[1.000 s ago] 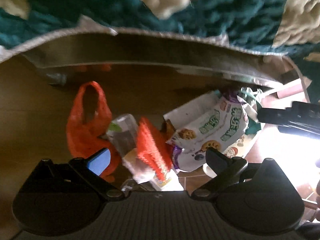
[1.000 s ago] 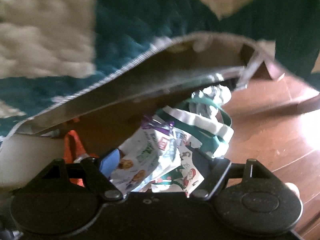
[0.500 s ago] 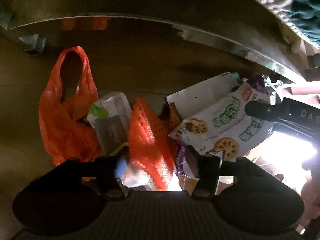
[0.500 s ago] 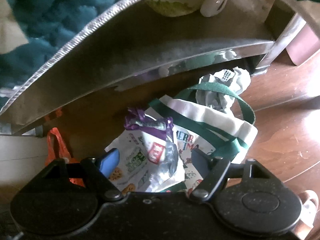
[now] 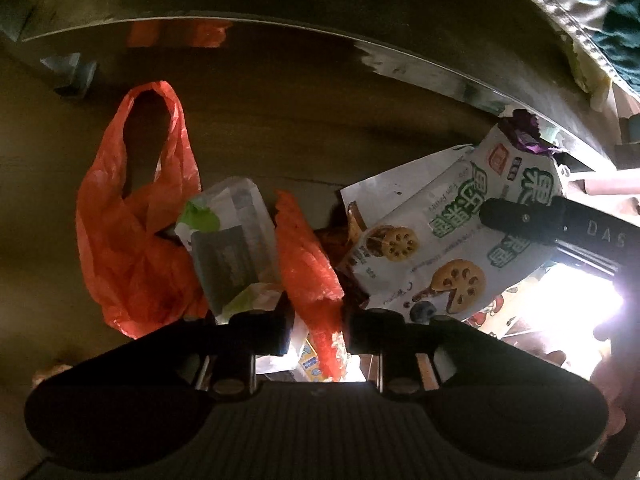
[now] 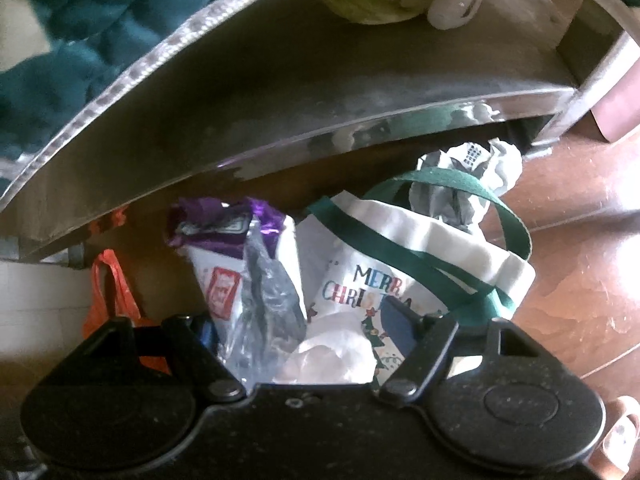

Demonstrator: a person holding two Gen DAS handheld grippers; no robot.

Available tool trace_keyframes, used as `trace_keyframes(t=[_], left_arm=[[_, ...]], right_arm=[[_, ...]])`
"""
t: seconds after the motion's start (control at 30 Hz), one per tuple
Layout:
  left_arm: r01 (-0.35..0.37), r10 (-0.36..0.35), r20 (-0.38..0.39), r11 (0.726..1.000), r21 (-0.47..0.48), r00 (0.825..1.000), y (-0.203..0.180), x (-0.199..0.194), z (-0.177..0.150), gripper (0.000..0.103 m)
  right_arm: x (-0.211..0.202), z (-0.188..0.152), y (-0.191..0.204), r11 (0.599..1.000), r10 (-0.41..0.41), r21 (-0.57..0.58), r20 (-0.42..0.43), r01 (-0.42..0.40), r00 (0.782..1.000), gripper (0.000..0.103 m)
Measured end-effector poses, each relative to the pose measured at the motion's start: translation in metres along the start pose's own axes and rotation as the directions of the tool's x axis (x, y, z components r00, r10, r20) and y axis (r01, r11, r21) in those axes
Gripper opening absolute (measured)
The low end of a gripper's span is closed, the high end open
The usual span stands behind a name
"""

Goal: Collect trash
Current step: 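Close the left tool on the orange mesh net while the right tool closes on the purple wrapper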

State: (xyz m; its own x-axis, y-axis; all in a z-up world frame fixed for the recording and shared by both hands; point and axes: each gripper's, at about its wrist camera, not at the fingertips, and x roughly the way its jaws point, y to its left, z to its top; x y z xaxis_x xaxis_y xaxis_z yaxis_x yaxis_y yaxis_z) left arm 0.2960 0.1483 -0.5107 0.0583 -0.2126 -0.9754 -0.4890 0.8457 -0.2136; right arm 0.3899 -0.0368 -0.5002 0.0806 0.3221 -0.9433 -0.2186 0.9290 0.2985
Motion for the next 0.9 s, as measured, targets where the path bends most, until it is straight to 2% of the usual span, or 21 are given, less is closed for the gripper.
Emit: trace_keyframes(t=[0.2, 0.3, 0.33, 0.37, 0.43, 0.57, 0.67, 0.9], left_arm=[[0.005, -0.005, 0.004, 1.0, 0.0, 1.0, 0.0, 0.0, 0.001, 0.02], [0.006, -0.006, 0.002, 1.0, -0.003, 1.0, 0.001, 0.001, 0.001, 0.02], [0.007, -0.007, 0.002, 1.0, -0.003, 1.0, 0.001, 0.001, 0.001, 0.02], [0.012, -0.012, 0.001, 1.0, -0.005, 1.0, 0.001, 0.001, 0.001, 0.02], [0.03, -0.03, 0.004, 1.0, -0.006, 1.0, 0.0, 0.001, 0.002, 0.02], [0.031, -0.031, 0.0, 1.0, 0.004, 1.0, -0.001, 0.002, 0.001, 0.017], [0.04, -0.04, -0.001, 0.999, -0.004, 0.999, 0.0, -0.002, 0.003, 0.015], [0.07, -0.071, 0.032, 0.997, 0.015, 0.997, 0.0, -0.033, 0.004, 0.013]], right_arm=[[0.004, -0.001, 0.004, 1.0, 0.005, -0.013, 0.005, -0.005, 1.0, 0.074], [0.008, -0.002, 0.009, 1.0, 0.0, -0.03, 0.012, 0.001, 1.0, 0.069], [0.009, -0.001, 0.012, 0.999, 0.002, -0.037, 0.016, -0.002, 1.0, 0.049], [0.011, -0.001, 0.014, 0.999, 0.004, -0.041, 0.01, -0.004, 1.0, 0.011], [0.017, -0.001, 0.018, 0.999, 0.001, -0.04, -0.021, -0.002, 1.0, 0.011], [0.017, -0.007, 0.028, 0.995, -0.009, -0.099, -0.008, 0.008, 1.0, 0.008], [0.011, -0.008, 0.03, 0.996, -0.004, -0.091, -0.004, 0.004, 1.0, 0.005], [-0.033, -0.011, 0.036, 0.989, -0.013, -0.147, 0.025, 0.017, 1.0, 0.002]])
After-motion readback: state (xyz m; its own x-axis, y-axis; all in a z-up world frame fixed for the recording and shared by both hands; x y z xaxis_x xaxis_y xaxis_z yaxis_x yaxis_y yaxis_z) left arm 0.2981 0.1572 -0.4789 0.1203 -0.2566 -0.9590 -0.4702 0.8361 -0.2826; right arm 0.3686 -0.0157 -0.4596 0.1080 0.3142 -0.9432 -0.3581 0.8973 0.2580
